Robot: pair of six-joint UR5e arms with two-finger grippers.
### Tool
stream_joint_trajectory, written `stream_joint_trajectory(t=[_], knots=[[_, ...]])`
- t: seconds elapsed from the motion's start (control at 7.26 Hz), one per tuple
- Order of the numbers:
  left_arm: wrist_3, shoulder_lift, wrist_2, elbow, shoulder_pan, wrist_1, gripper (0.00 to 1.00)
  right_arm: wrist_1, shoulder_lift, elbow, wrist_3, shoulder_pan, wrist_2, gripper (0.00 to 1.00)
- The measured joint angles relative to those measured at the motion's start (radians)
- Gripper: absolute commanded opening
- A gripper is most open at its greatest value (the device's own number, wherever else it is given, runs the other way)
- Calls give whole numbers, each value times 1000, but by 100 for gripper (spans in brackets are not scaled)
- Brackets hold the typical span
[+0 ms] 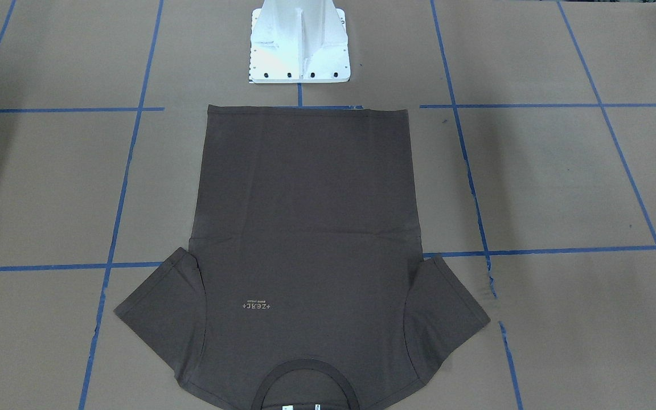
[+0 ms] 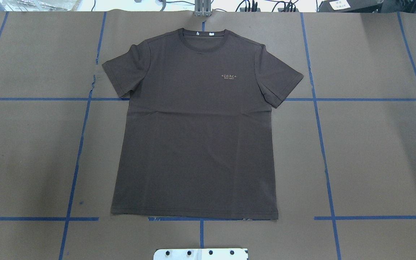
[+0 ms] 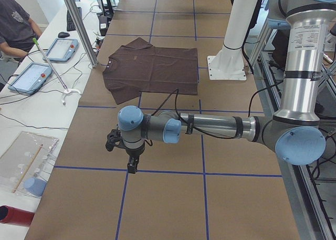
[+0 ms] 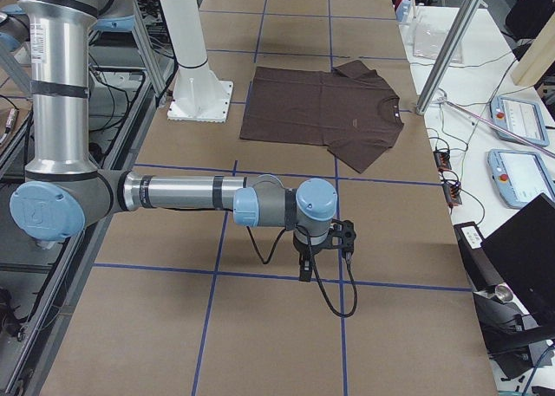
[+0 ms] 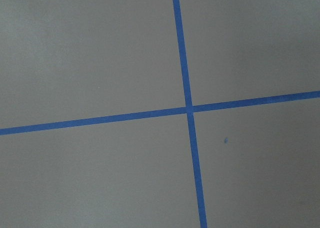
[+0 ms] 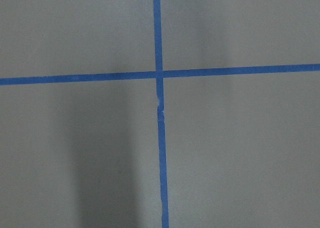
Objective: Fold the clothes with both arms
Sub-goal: 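Move the right arm in toward the shirt's sleeve nearest it, then grasp the sleeve nearest the right gripper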
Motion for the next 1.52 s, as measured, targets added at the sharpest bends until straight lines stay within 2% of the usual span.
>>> stream_joint_trajectory(t=[0.41, 0.69, 0.96, 1.1, 1.24, 1.52], knots=[[-6, -23, 0, -13, 2, -2, 100, 4, 42, 2, 8, -26, -14, 100], [-9, -118, -9, -28, 6, -13, 100, 31, 198, -63, 40, -140, -15, 100], [-16, -173, -11, -8, 71, -166, 100, 77, 391, -159, 100, -251, -6, 100], [-29, -177, -10, 6, 99, -236, 100, 151, 468, -215, 187, -315, -17, 100], [-40, -186, -9, 29, 114, -271, 100, 289, 526, -294, 331, -377, -39, 100], [-50, -237, 2, 92, 160, -287, 100, 534, 614, -448, 564, -460, -64, 100]])
